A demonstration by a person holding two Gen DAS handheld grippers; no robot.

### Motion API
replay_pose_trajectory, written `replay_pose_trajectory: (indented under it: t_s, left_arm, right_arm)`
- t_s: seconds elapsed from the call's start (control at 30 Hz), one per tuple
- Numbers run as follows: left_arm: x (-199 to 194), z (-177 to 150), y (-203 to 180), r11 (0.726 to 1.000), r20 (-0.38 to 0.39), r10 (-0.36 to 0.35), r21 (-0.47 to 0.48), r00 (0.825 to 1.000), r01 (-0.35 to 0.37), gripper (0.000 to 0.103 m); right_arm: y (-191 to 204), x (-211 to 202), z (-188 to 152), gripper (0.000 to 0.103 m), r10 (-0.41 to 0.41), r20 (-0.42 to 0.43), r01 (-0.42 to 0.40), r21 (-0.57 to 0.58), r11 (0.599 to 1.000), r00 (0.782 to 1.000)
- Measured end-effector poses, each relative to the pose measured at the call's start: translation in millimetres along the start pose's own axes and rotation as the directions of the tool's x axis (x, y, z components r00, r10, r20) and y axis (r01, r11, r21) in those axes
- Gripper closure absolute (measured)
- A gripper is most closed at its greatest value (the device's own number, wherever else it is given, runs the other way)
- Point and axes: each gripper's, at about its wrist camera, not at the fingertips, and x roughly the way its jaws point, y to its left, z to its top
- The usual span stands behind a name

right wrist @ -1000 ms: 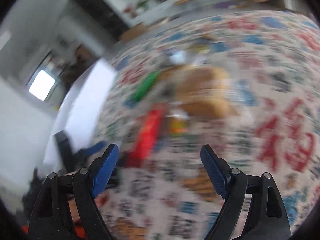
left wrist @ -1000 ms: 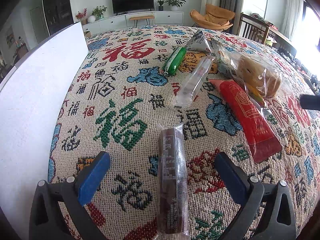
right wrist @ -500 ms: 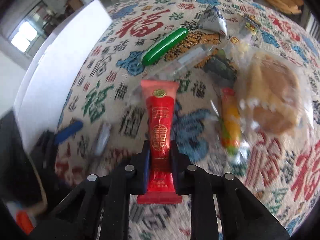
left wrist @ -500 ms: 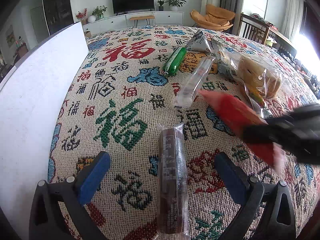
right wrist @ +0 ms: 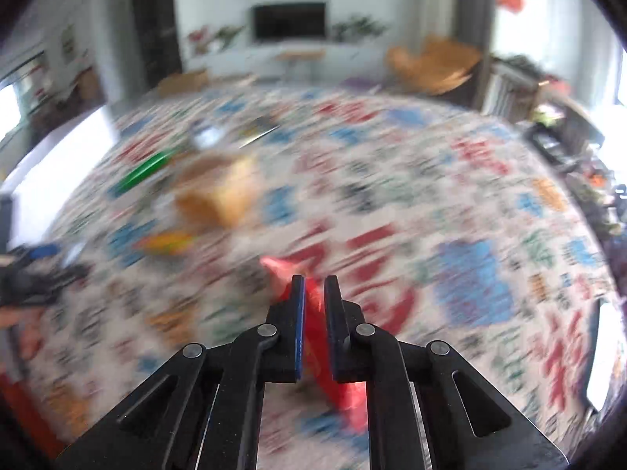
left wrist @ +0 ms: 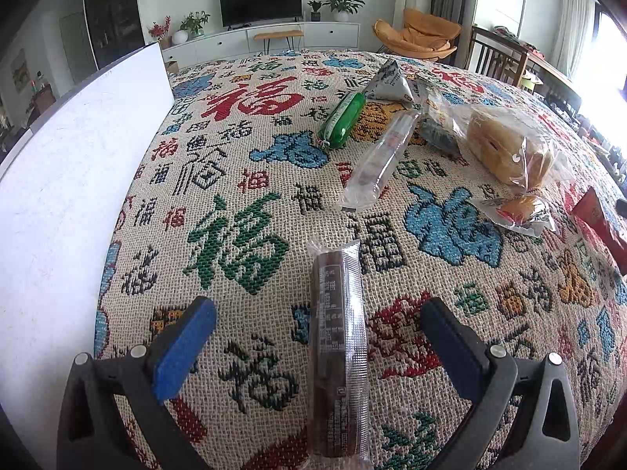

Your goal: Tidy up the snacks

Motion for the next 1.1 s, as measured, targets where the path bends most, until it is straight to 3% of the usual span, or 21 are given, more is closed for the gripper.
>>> replay_pose_trajectory:
  t_s: [0.03, 0.07, 0.1, 0.17, 0.23, 0.47, 0.63, 1.1]
  left_arm:
    - [0, 0, 0, 1.000, 0.000, 0.001, 0.000, 1.000, -0.001, 0.000]
    - [0, 0, 1, 1.000, 0.000, 0.001, 0.000, 1.000, -0.001, 0.000]
    - [0, 0, 1, 1.000, 0.000, 0.001, 0.000, 1.000, -0.001, 0.000]
    - [0, 0, 1, 1.000, 0.000, 0.001, 0.000, 1.000, -0.001, 0.000]
    - [0, 0, 1, 1.000, 0.000, 0.001, -0.001, 1.000, -0.001, 0.000]
    - [0, 0, 0, 1.000, 0.000, 0.001, -0.001, 1.000, -0.001, 0.000]
    - [0, 0, 0, 1.000, 0.000, 0.002, -0.001, 1.000, -0.002, 0.000]
    - [0, 0, 0, 1.000, -0.001, 0.003, -0.001, 1.000, -0.003, 0.000]
  right_arm:
    - [-10, 11, 1, 0.085, 0.000, -0.015, 0.000, 0.026, 1.000, 1.000]
    - [-16, 20, 0, 0.075, 0.011, -0.035, -0.009, 0.052, 0.999, 0.999]
    - [-21, 27, -1, 0.055, 0.032, -0.054, -0.028, 0.074, 0.997, 0.998]
    - [-28, 25, -8, 0.035, 0.059, -0.016, -0.057, 0.110, 0.992, 0.998]
    - [-34, 23, -18, 0.035, 0.073, 0.038, -0.078, 0.166, 0.983, 0.997]
    - [-53, 27, -32, 0.035, 0.166, 0.059, -0.176, 0.295, 0.939, 0.984]
    - [-76, 29, -39, 0.035, 0.239, 0.085, -0.252, 0.413, 0.875, 0.967]
    - [-83, 30, -43, 0.034, 0.274, 0.121, -0.298, 0.457, 0.838, 0.954]
